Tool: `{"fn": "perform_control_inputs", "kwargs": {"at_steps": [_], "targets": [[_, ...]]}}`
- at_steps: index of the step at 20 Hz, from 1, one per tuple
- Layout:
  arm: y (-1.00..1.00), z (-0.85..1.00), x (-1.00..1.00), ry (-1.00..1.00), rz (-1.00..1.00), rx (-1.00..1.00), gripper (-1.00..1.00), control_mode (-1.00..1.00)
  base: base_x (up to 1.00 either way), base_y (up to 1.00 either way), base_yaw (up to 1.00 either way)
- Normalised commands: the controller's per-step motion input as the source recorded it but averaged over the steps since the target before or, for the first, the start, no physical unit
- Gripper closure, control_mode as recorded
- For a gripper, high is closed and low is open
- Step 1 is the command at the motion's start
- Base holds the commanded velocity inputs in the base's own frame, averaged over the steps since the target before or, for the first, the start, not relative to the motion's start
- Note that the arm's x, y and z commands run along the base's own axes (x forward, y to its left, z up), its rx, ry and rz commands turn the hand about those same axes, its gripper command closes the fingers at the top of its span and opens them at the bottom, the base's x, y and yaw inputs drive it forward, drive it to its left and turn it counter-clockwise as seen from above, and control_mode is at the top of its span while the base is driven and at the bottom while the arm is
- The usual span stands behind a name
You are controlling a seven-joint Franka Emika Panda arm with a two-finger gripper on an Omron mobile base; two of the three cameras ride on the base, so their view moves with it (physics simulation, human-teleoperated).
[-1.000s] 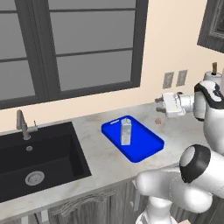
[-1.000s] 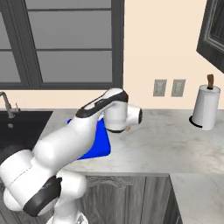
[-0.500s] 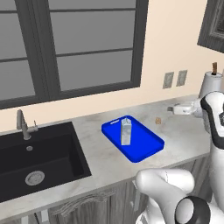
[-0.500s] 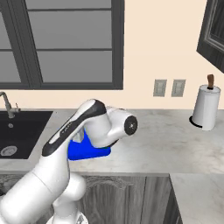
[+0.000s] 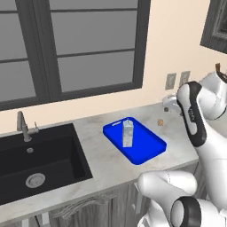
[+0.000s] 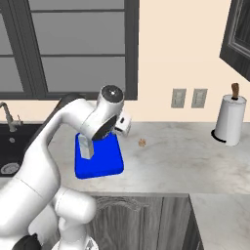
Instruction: Take out the milk from the fridge and place it on the tray on the counter. Then take the sugar cube near the tray and place it in the tray.
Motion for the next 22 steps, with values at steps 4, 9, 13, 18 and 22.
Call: {"fn": "perform_control_inputs", "kwargs": {"at_steps": [4,9,13,18,22], "targets": [[-0.06,-0.09,0.0,0.38,-0.24,-0.14,-1.0,-1.0,0.0,0.0,0.0],[-0.17,-0.18,0.0,0.25,-0.24,-0.24,-1.0,-1.0,0.0,0.0,0.0],[-0.34,-0.29,0.0,0.2,-0.2,-0.14,-1.0,-1.0,0.0,0.0,0.0],[-0.37,-0.36,0.12,0.12,-0.08,-0.02,-1.0,-1.0,0.0,0.0,0.0],[-0.33,-0.31,0.18,0.14,0.0,0.0,-1.0,-1.0,0.0,0.0,0.0]]}}
